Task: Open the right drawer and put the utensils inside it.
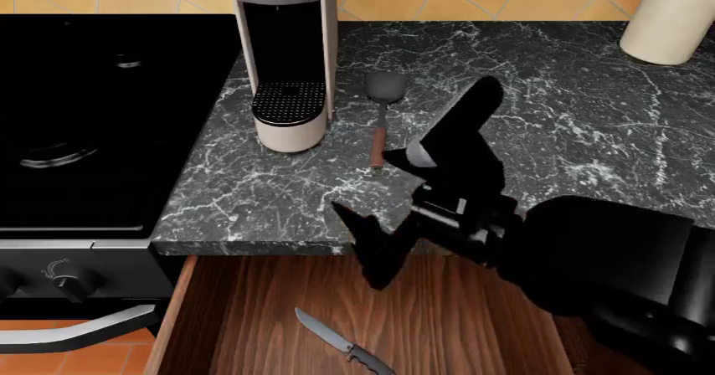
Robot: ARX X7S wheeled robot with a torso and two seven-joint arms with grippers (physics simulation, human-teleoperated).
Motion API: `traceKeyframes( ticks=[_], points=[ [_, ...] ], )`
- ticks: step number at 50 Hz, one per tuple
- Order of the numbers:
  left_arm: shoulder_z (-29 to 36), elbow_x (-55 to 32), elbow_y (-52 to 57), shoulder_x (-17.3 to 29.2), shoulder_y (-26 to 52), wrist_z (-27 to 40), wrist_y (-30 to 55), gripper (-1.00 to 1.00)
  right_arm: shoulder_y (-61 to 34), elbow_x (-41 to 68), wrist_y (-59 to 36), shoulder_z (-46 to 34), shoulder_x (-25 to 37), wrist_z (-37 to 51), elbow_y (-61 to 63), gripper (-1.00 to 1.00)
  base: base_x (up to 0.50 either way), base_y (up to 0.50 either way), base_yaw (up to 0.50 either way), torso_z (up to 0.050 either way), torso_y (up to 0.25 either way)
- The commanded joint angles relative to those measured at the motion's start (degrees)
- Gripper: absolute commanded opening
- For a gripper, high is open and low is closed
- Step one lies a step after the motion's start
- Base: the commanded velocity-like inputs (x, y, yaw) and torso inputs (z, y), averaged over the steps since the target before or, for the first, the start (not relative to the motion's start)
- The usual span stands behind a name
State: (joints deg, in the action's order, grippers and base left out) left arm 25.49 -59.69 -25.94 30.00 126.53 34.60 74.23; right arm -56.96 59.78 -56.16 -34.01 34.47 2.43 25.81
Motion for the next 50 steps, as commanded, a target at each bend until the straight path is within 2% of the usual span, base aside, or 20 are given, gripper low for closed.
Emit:
traceKeyframes(
  ticks=[1,13,24,37,43,50],
  points=[
    [0.0,-0.1,0.0,0.0,0.0,0.0,0.0,1.00,-3.5,-2.5,3.2,3.8,-6.7,6.0,-9.2,1.00,0.00,0.00,0.00,0.000,0.000],
    [-0.1,-0.1,-0.1,0.0,-0.1,0.2,0.1,1.00,-6.5,-10.2,7.5,4.3,-15.3,14.9,-24.0,1.00,0.00,0.00,0.00,0.000,0.000],
    [0.1,0.1,-0.2,0.0,0.0,0.0,-0.2,1.00,-8.8,-17.0,13.8,3.0,-20.2,17.1,-35.3,1.00,0.00,0.00,0.00,0.000,0.000],
    [0.2,0.2,-0.3,0.1,0.0,-0.1,-0.3,1.00,-13.1,-20.2,17.6,1.6,-26.2,17.2,-45.5,1.00,0.00,0.00,0.00,0.000,0.000],
    [0.1,0.1,-0.4,0.1,0.0,-0.1,-0.1,1.00,-16.0,-21.9,21.6,0.8,-29.7,14.7,-54.8,1.00,0.00,0.00,0.00,0.000,0.000],
    [-0.1,-0.2,-0.3,0.0,-0.2,0.1,0.1,1.00,-16.7,-22.1,23.0,0.2,-30.9,13.8,-58.6,1.00,0.00,0.00,0.00,0.000,0.000]
  ],
)
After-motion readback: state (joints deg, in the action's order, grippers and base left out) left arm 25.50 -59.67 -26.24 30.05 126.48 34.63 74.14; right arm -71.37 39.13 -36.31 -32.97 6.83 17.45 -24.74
